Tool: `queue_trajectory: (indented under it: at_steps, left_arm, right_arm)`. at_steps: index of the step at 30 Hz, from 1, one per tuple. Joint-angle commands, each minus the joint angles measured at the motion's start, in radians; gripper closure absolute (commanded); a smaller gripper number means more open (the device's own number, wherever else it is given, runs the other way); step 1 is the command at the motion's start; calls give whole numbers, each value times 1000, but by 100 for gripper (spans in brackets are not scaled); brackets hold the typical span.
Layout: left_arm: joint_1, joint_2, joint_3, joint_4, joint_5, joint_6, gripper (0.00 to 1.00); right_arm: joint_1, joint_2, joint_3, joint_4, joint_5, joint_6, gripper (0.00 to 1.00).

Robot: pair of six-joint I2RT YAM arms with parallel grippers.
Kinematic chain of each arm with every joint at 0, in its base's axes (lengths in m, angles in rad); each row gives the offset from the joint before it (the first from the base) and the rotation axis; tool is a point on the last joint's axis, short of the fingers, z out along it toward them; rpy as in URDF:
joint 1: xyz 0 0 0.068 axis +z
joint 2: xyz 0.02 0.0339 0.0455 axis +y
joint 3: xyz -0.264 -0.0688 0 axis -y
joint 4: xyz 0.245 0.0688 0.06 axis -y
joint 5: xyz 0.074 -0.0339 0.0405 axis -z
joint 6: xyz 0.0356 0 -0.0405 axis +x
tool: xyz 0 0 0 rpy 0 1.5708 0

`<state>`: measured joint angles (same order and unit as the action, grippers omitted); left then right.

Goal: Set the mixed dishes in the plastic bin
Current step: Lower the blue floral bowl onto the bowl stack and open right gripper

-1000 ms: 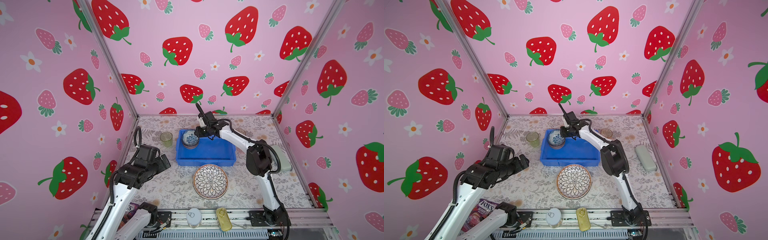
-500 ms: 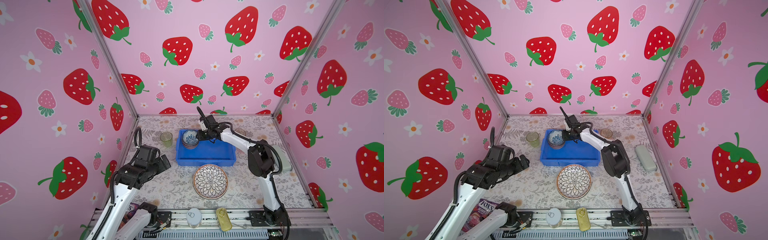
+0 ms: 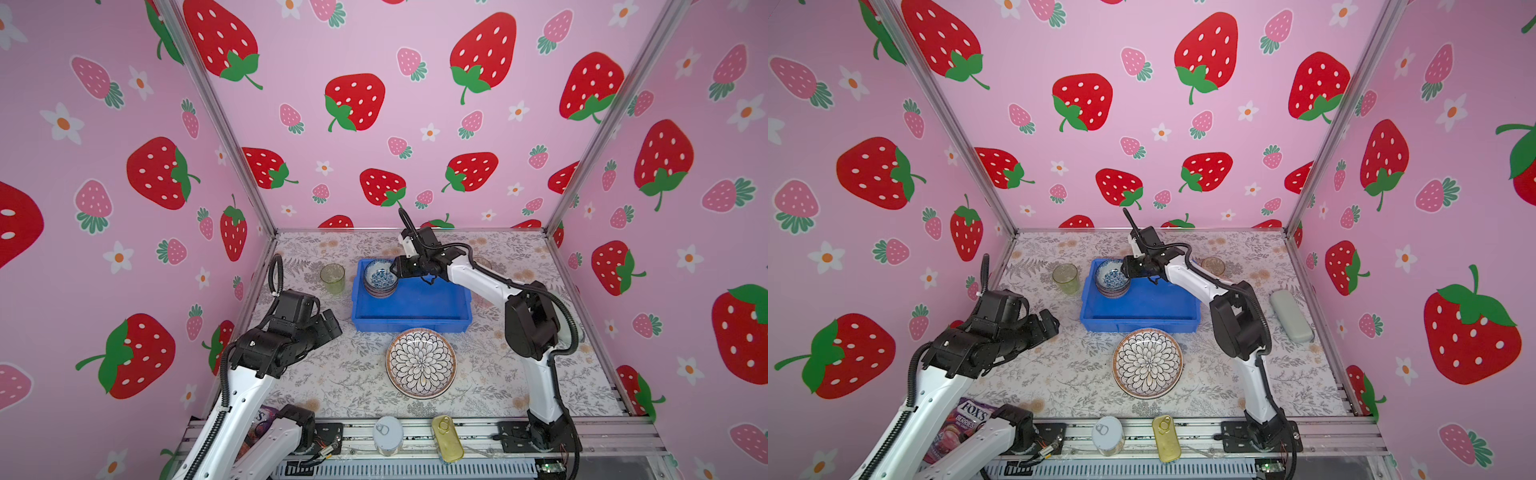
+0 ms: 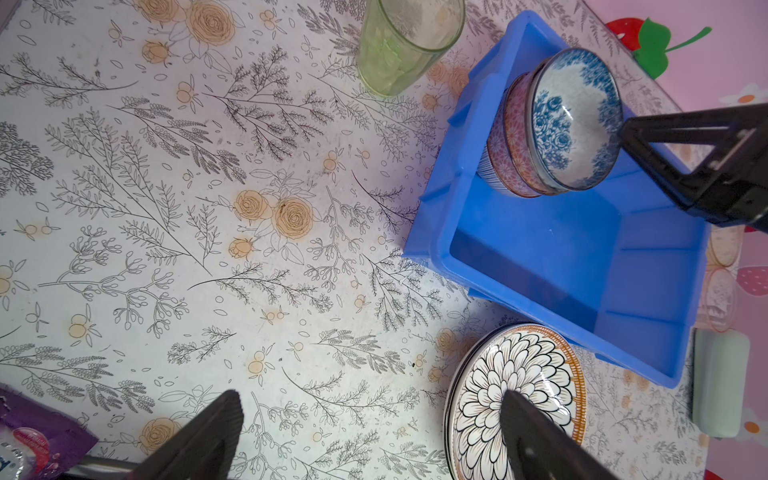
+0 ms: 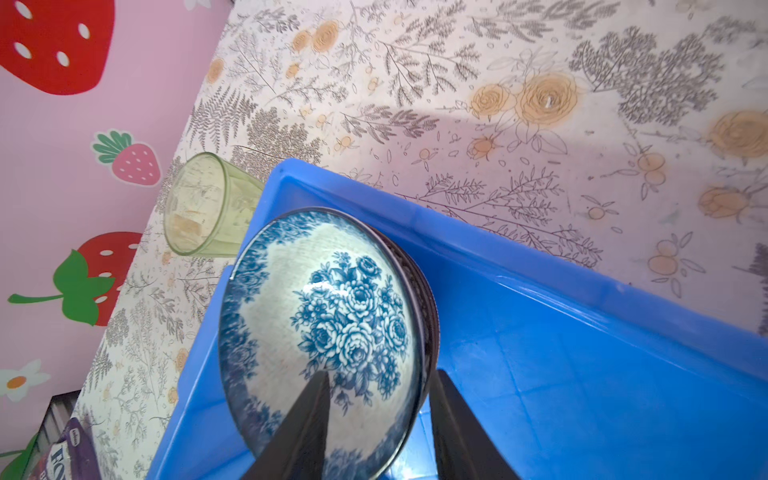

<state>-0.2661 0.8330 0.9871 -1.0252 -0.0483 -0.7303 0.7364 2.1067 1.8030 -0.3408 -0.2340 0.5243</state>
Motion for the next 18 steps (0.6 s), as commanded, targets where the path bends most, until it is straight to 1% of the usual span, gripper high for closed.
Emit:
queue_trajectory:
  at_steps: [1, 7, 9, 11, 15, 18]
  left_arm:
    - [7, 4, -9, 1, -4, -4, 1]
    - [8, 25, -10, 19, 11, 2, 1]
    - [10, 41, -8, 37, 28, 15, 1]
    - [9, 61, -5, 57, 58, 40, 1]
    - [9, 101, -7, 87, 104, 85, 1]
    - [8, 126, -19, 122, 179, 123, 1]
  right_arm:
    - [-4, -84, -21, 34, -6, -4, 49]
    - [-3, -174, -77, 27, 12, -27, 16]
    - [-4, -195, -93, 20, 8, -44, 9]
    - [-3, -221, -120, 22, 1, -49, 0]
    - [-4, -287, -195, 26, 30, -57, 1]
    - [-6, -338, -258, 32, 53, -61, 1]
